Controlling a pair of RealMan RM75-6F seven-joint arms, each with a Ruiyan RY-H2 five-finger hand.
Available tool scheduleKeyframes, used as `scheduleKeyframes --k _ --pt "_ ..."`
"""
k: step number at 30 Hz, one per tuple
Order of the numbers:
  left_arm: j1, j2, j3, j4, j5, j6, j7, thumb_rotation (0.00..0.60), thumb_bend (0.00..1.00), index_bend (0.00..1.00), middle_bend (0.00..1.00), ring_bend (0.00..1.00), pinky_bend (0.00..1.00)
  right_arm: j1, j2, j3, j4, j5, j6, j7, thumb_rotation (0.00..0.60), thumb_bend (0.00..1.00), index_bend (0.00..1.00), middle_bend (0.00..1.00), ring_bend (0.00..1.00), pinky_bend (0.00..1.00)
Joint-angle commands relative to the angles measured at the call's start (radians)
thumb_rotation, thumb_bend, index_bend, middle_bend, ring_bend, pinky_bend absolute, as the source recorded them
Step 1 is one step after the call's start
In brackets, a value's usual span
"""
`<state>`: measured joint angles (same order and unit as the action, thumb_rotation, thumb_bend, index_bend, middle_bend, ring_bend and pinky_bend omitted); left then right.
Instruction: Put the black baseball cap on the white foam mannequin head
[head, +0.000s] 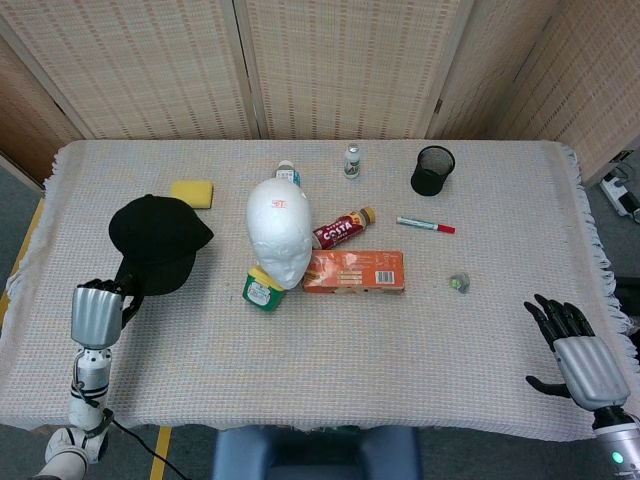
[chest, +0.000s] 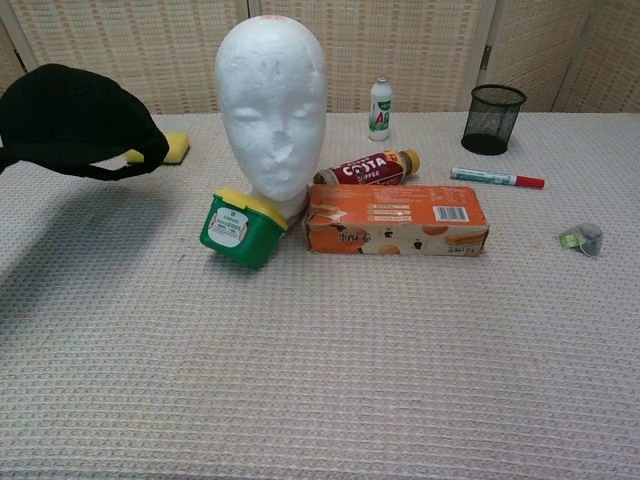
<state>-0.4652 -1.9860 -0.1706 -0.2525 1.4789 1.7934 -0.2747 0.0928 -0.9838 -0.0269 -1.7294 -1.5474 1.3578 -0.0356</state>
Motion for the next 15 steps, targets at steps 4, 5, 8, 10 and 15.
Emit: scheduleKeyframes --k 4,5,8,10,15 --pt "-0.115 0.096 -0.088 -0.123 -0.045 0.063 0.062 0.600 0.54 0.73 1.00 1.00 1.00 0.003 0.009 -0.008 -0.002 -0.014 -0.006 0.016 0.600 0.05 0.00 0.00 0.00 0.00" --pt "-0.133 0.112 -0.099 -0.150 -0.048 0.068 0.077 0.600 0.54 0.73 1.00 1.00 1.00 0.003 0.010 -0.009 -0.002 -0.016 -0.006 0.019 0.600 0.05 0.00 0.00 0.00 0.00" --pt "-0.176 0.148 -0.119 -0.223 -0.046 0.069 0.122 0.600 0.55 0.73 1.00 1.00 1.00 0.002 0.015 -0.008 -0.003 -0.018 0.000 0.028 0.600 0.05 0.00 0.00 0.00 0.00" --pt "-0.202 0.171 -0.128 -0.279 -0.042 0.064 0.159 0.600 0.54 0.73 1.00 1.00 1.00 0.001 0.018 -0.007 -0.003 -0.017 0.003 0.036 0.600 0.05 0.00 0.00 0.00 0.00" --pt "-0.249 0.208 -0.127 -0.415 -0.008 0.065 0.251 0.600 0.54 0.73 1.00 1.00 1.00 0.000 0.023 -0.006 -0.002 -0.017 0.006 0.047 0.600 0.05 0.00 0.00 0.00 0.00"
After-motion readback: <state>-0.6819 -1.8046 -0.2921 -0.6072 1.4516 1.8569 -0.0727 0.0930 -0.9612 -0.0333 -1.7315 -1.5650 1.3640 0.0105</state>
